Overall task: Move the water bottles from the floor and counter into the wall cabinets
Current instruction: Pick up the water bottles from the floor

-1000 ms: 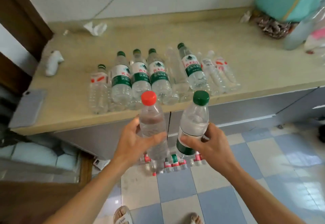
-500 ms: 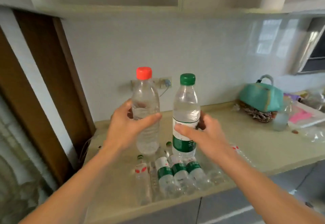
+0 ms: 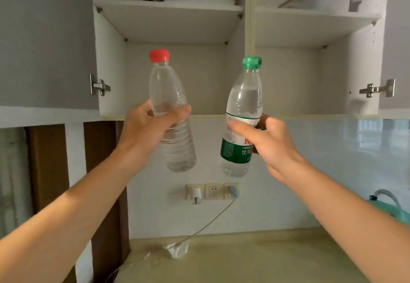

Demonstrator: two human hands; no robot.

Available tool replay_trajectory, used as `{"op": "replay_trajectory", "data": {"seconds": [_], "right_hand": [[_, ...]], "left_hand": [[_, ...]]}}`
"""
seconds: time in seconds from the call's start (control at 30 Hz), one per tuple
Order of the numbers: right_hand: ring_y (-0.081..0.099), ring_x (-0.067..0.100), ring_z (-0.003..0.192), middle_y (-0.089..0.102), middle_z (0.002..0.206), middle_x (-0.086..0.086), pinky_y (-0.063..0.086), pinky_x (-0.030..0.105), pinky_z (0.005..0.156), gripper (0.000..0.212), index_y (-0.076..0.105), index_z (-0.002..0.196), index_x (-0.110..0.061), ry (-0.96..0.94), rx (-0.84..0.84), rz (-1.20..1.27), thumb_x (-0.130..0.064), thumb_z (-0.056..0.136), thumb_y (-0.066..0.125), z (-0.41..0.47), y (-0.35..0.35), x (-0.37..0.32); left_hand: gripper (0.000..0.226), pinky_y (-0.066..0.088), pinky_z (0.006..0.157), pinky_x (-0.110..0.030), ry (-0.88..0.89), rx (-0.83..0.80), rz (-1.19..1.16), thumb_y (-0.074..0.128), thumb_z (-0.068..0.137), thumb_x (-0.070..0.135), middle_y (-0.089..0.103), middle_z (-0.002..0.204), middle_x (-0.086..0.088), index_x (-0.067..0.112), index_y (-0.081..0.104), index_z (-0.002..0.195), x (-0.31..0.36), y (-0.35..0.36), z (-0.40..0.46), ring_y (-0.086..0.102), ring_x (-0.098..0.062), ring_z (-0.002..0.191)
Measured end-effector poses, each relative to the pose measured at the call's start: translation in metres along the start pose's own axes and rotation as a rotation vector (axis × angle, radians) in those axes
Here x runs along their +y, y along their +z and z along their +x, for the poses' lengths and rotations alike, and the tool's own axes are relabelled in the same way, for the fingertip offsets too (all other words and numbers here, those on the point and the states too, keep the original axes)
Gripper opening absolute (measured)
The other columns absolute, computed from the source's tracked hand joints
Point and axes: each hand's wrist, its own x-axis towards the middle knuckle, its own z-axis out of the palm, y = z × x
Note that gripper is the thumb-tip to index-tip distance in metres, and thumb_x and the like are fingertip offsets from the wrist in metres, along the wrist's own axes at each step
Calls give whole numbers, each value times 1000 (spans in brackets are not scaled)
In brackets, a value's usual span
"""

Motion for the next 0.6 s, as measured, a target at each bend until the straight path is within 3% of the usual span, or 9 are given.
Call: {"op": "replay_trajectory", "data": {"seconds": [0.13, 0.2, 0.33, 0.47, 0.6], "right_hand": [[74, 4, 78, 78, 86, -11, 54, 19, 63, 27, 74, 91, -25, -80, 0, 27, -34, 71, 90, 58, 16, -20], [75, 7, 77, 78, 85, -9, 56, 21, 65, 28, 74, 90, -23, -109, 17, 11, -32, 69, 91, 87, 26, -24], [76, 12, 81, 78, 87, -4, 61, 37, 78, 36, 75, 97, -20, -135, 11, -25, -37, 69, 90, 138, 43, -21], [75, 9, 79, 78, 84, -8, 61, 37, 78, 34, 73, 95, -21, -146, 49, -47, -38, 70, 90, 182, 64, -13], [74, 15, 86, 77, 91, -4, 59, 40, 83, 37, 72, 101, -19, -103, 85, -98, -36, 72, 89, 213, 86, 6]], "left_hand": [[44, 58, 64, -27, 56, 83, 7, 89, 59, 56, 77, 84, 13, 29, 75, 91, 27, -1, 45, 74, -5, 74], [46, 58, 59, -23, 68, 122, 26, 90, 60, 55, 77, 82, 15, 28, 74, 95, 35, -3, 70, 74, -4, 72], [52, 64, 72, -37, 60, 170, 47, 91, 58, 55, 77, 82, 10, 26, 72, 97, 37, -4, 123, 75, -7, 73], [52, 62, 82, -43, 71, 168, 97, 91, 59, 54, 76, 94, 5, 26, 71, 99, 22, 1, 168, 73, -15, 88], [51, 61, 84, -42, 55, 146, 189, 91, 59, 54, 74, 96, 6, 27, 70, 97, -8, 5, 199, 72, -14, 89]]}}
